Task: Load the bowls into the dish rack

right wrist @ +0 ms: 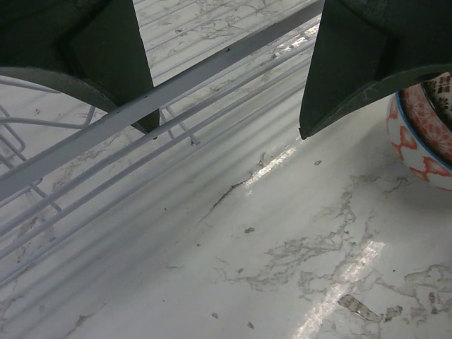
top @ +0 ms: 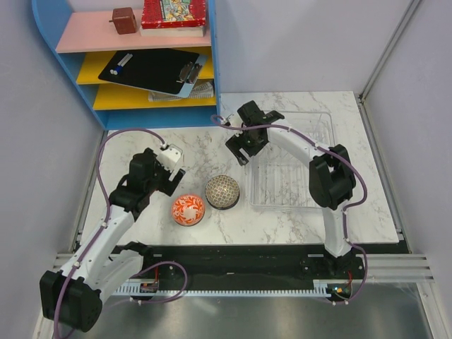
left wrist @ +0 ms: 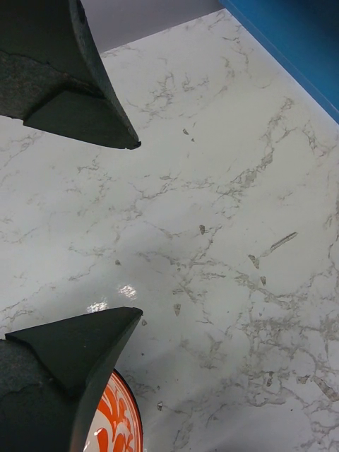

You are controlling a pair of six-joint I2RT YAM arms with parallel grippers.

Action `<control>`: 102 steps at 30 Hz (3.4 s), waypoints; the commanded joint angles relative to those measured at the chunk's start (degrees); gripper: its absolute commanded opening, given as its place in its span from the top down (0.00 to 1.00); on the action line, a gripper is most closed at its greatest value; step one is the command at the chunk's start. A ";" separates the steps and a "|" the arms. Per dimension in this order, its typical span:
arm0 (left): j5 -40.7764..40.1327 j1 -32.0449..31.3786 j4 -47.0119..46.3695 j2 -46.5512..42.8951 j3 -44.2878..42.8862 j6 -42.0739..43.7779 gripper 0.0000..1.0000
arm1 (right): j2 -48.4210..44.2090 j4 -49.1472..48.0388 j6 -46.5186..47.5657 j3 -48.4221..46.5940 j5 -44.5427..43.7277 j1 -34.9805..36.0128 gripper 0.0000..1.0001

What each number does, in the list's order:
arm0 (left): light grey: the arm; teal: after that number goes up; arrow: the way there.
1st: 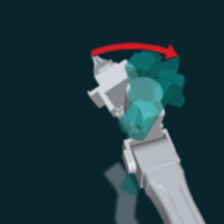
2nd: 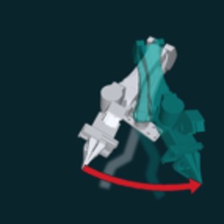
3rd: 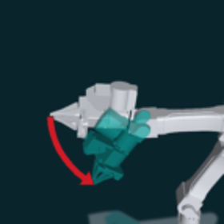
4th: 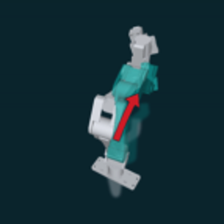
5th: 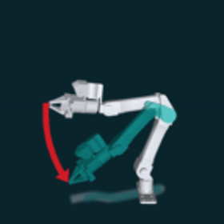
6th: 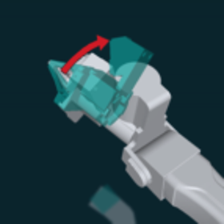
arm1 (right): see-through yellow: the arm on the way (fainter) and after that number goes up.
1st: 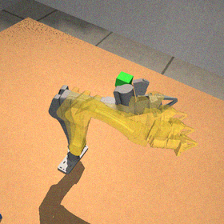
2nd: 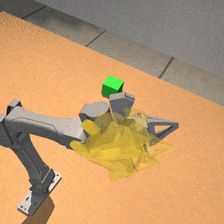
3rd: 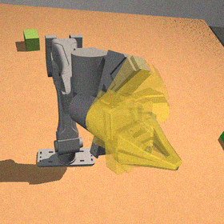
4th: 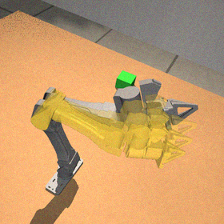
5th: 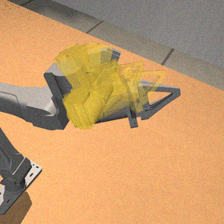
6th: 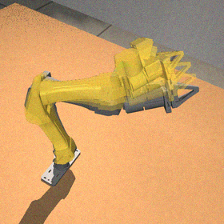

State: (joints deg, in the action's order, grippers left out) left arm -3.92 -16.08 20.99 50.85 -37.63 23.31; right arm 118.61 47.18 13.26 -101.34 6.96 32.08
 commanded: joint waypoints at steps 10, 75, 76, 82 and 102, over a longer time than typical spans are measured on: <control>6.82 0.52 -0.51 0.74 1.33 -2.04 0.00 | -1.35 1.16 0.45 -4.84 -3.62 3.35 0.09; 15.97 26.08 -0.33 29.30 -7.54 21.69 0.98 | -30.72 8.89 5.20 10.20 -7.14 3.34 0.03; 15.09 28.10 -0.69 30.09 -8.25 21.86 0.98 | -30.80 9.24 5.20 9.85 -5.48 3.34 0.02; 18.51 32.86 0.45 33.53 -12.21 22.13 0.94 | -31.07 11.35 6.69 9.32 -1.25 5.45 0.02; 23.79 32.95 4.41 27.72 -12.82 19.06 0.30 | -20.00 14.35 14.95 8.18 -3.27 21.09 0.02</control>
State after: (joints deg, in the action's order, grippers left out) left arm 19.51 16.45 24.86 81.69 -50.22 42.28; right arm 95.74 60.97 25.19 -91.07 5.65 51.62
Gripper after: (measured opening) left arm 0.691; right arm 0.976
